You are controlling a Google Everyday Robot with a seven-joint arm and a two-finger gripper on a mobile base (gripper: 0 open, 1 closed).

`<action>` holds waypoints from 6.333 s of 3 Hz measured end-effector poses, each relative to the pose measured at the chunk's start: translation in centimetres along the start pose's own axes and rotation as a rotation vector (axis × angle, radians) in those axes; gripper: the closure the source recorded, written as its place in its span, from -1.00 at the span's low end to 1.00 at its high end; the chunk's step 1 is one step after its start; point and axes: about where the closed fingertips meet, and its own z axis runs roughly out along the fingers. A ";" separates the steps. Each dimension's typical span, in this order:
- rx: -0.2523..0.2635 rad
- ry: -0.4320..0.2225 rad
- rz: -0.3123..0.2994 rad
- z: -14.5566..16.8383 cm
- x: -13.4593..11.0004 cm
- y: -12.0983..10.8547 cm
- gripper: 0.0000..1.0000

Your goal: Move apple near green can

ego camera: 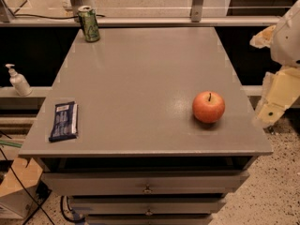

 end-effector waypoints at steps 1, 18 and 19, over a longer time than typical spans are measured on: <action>-0.050 -0.147 -0.007 2.5 -1.6 0.8 -1.00; 0.029 -0.699 0.090 22.3 -28.8 -15.8 1.00; 0.057 -0.623 0.135 25.9 -30.6 -20.6 1.00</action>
Offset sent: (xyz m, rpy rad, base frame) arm 0.0031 0.0120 -0.0199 0.0932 0.0121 0.0378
